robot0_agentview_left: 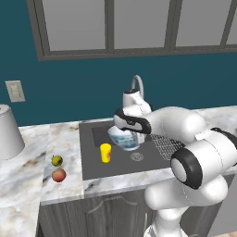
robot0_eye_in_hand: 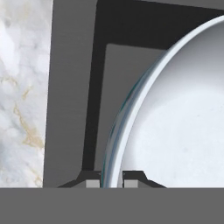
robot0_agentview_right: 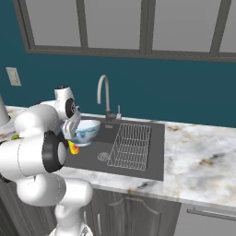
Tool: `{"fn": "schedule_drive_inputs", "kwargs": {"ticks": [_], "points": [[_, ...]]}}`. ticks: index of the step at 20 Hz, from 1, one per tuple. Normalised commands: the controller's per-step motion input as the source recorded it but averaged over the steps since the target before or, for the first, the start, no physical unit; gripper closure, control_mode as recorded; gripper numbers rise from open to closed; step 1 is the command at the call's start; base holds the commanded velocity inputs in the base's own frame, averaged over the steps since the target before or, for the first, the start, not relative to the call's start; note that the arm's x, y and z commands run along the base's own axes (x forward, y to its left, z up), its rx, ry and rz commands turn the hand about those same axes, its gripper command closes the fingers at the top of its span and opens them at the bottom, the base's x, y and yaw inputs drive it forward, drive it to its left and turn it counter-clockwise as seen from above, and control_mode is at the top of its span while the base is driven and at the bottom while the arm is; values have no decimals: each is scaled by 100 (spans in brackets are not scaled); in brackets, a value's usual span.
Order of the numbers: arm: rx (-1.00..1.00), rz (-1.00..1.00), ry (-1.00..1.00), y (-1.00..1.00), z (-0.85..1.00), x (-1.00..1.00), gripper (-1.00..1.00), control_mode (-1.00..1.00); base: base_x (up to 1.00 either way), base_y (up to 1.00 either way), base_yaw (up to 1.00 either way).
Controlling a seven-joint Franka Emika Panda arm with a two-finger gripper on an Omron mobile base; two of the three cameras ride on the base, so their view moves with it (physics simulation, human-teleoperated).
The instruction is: Remove the pear and peach from the sink. Then move the bowl and cup from the counter to the sink for washing.
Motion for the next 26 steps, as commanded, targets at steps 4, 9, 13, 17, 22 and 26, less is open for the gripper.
{"fn": "schedule_drive_inputs", "kwargs": {"ticks": [4,9,13,17,22,26], "points": [[0,0,0,-3,-9,0,100,-100,0,0,0],[0,0,0,-4,-8,0,100,-100,0,0,0],[0,0,0,-4,-12,0,100,-100,0,0,0],[0,0,0,-6,-14,0,100,-100,0,0,0],[0,0,0,-10,-11,0,100,-100,0,0,0],[0,0,0,-10,-11,0,100,-100,0,0,0]]}}
